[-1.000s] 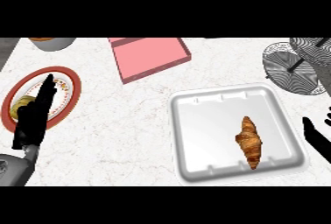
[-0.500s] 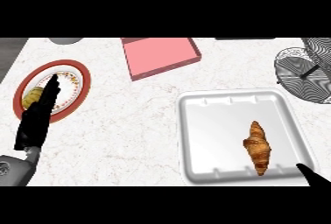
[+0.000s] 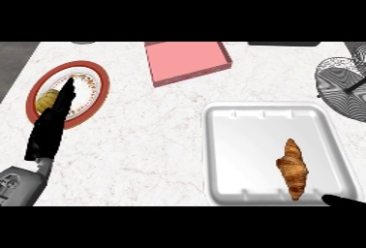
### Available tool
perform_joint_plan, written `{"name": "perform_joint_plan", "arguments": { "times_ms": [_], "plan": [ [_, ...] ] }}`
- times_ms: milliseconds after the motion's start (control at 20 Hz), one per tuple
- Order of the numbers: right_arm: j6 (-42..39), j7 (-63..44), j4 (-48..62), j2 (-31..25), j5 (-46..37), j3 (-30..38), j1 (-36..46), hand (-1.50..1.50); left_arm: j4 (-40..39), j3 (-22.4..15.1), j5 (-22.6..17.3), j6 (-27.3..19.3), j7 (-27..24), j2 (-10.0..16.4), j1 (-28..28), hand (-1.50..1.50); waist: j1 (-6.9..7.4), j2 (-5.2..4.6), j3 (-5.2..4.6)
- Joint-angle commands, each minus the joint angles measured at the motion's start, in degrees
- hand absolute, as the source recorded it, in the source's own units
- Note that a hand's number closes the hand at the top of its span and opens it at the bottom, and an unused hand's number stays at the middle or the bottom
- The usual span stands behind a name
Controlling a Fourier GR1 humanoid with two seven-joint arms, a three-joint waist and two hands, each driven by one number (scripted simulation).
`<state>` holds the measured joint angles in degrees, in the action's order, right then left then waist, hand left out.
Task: Pick the croissant from the tray and place it in the tiered basket
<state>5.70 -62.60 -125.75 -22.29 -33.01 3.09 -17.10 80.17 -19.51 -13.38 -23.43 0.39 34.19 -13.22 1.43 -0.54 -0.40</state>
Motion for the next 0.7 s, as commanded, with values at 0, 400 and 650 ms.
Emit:
{"name": "perform_joint_plan", "arguments": {
  "times_ms": [0, 400, 650],
  "plan": [
    [-8.08, -19.14, -0.18, -1.52, -1.73, -1.5, 11.31, -1.5, -0.9, -0.75, 1.33, 0.12, 0.23, -1.0, -0.39, 0.0, 0.81, -0.05, 0.14],
    [-12.47, -22.56, 10.84, 4.92, -0.84, -2.96, 18.55, -1.5, -2.27, 0.38, 1.41, 0.6, 0.14, -2.26, -1.85, 0.0, -0.09, 0.02, 0.19],
    [-15.09, -22.6, 13.43, 7.52, -3.48, -2.57, 18.6, -1.5, -2.07, 0.96, 1.48, 0.76, -1.46, -2.46, 1.18, 0.0, -0.69, 0.39, 0.2]
  ]
}}
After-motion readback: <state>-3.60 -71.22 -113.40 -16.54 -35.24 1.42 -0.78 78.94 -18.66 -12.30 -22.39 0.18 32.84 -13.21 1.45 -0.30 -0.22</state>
